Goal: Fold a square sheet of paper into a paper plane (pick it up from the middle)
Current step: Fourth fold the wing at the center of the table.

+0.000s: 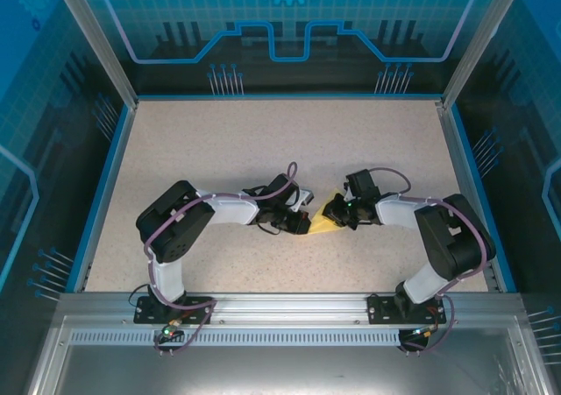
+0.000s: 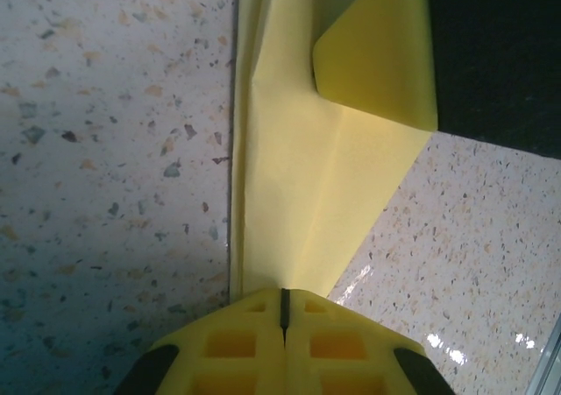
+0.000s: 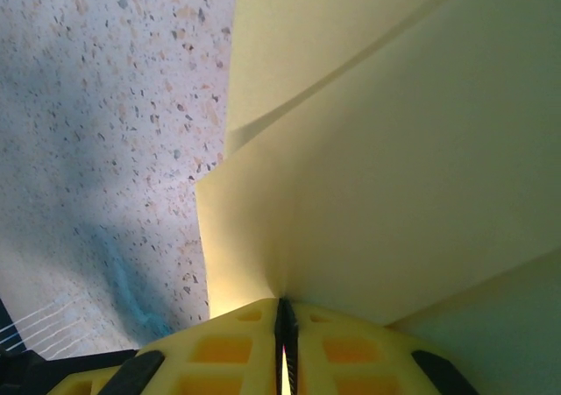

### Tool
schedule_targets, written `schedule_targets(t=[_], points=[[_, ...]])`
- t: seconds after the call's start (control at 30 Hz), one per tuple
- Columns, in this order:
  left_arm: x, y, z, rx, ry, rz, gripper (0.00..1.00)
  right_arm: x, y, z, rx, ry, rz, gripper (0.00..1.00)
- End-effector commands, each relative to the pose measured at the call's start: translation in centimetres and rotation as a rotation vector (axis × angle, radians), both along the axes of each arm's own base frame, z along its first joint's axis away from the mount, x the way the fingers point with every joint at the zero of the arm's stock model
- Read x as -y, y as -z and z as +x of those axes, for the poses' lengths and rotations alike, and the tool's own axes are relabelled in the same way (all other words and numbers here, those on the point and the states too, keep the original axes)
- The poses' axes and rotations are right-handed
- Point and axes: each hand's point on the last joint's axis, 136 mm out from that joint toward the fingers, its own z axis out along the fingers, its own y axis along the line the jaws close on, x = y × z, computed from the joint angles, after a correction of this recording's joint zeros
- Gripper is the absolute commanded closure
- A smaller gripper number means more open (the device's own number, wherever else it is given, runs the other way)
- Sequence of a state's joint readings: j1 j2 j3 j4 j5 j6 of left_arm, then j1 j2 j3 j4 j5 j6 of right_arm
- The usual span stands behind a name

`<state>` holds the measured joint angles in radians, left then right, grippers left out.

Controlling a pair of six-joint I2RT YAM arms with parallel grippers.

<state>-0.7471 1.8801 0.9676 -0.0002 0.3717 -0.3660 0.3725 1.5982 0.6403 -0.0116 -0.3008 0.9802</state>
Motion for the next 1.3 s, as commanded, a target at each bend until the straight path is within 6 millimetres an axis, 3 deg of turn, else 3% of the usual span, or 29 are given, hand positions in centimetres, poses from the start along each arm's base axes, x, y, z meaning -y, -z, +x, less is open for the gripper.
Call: schedule_targets(t=[0.0,0.27,0.73,0.9,1.13,1.27], points=[[-3.3,2.2,-3.2,-0.11,0.013,0.13,0.96,2.7,2.9,-1.0,-0.06,0.022,-0.168,0.87],[-4.9,2.6,-4.4,-0.143,0.0,0.188,0.97,2.9,4.5,-1.3,-0.095,0.012,-0.184,0.87],[-6.6,3.1,-5.0,-0.171,-0.016,0.28,0.99,3.1,4.7,-1.4,-0.1,-0.008,-0.184,0.88],[-5.6,1.0,-4.1,-0.137,-0.016,0.235,0.99,2.0,3.3,-0.7,-0.068,-0.031,-0.123,0.87],[-2.7,-4.3,-1.4,-0.043,-0.025,0.118,0.93,-0.1,-0.6,0.7,0.03,-0.08,-0.009,0.84],[-1.5,-5.8,0.0,-0.002,-0.028,0.082,0.89,0.6,-2.5,0.8,0.066,-0.078,-0.019,0.78]])
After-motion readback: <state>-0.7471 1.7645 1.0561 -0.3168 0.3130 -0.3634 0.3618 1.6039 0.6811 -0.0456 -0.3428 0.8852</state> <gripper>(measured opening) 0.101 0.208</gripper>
